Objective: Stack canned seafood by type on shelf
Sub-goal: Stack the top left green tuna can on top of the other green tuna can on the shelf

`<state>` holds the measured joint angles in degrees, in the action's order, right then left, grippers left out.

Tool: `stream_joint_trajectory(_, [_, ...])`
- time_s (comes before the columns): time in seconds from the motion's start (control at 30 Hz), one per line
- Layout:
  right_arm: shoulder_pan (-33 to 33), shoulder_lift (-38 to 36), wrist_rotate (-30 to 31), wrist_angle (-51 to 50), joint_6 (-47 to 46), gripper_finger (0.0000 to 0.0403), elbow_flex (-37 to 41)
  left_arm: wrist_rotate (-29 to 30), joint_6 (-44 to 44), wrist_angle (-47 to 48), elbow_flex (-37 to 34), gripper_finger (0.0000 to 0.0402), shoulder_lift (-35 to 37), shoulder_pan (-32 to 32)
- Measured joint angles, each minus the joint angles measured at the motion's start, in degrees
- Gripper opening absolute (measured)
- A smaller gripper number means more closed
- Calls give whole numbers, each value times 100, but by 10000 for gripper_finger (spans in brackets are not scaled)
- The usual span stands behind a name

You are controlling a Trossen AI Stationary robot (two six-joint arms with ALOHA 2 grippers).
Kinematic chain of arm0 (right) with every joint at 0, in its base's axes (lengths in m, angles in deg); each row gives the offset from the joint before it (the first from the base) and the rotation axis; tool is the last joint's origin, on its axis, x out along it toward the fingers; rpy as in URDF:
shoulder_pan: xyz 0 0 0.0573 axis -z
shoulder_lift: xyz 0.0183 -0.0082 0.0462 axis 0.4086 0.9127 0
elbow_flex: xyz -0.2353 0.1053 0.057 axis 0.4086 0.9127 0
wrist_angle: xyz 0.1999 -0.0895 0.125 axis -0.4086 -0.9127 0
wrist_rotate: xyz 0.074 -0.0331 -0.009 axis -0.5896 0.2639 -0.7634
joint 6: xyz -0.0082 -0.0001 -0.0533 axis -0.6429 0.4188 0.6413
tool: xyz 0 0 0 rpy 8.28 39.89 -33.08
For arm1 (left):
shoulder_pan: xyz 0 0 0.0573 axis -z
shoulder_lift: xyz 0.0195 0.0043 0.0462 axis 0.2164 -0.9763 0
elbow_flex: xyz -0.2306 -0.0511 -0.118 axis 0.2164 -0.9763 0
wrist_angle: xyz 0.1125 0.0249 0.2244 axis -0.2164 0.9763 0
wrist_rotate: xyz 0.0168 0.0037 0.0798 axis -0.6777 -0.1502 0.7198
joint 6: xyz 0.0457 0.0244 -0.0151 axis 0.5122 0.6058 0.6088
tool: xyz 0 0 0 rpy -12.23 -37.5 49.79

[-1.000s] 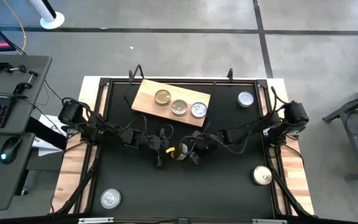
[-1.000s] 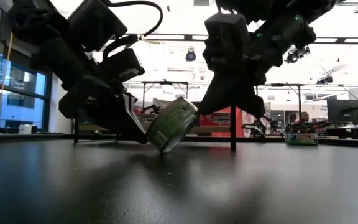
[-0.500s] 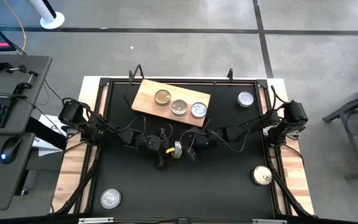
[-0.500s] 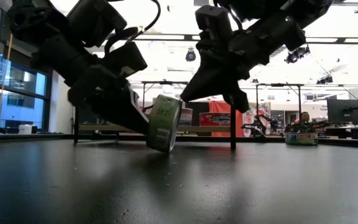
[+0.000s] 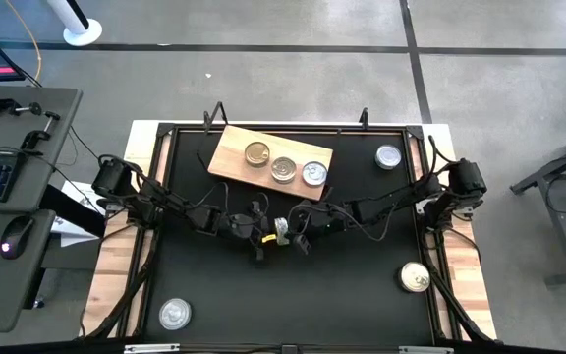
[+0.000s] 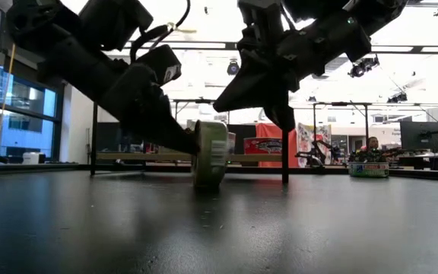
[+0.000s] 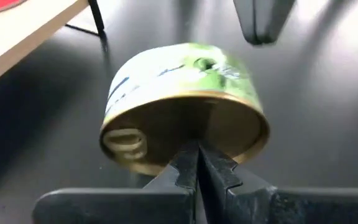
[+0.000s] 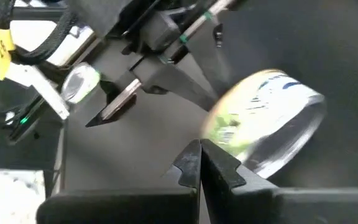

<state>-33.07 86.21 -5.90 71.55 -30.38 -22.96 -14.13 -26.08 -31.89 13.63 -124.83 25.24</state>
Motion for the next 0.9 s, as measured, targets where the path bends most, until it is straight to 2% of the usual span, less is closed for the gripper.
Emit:
stream_joint_trajectory(0.13, [0,-105,-35,2,184,0,-3,194,-287,-318,4,0,-207,131])
stream_joint_trajectory(0.23, [8,-131,12,-413,292,0,-205,235,-525,-770,8,0,-522,222])
stream_joint_trajectory(0.43, [9,-135,216,-2356,898,0,-1156,322,-840,-1592,132,0,-1093,200])
stream_joint_trajectory(0.6, [9,-137,529,-3785,1340,0,-1891,36,-799,-1648,459,0,-1432,128])
stream_joint_trajectory(0.77, [9,-141,539,-4239,1184,0,-1997,-520,-673,-1362,470,0,-1282,37])
stream_joint_trajectory(0.9, [34,-139,341,-4181,980,0,-1979,-988,-400,-620,321,0,-650,-28])
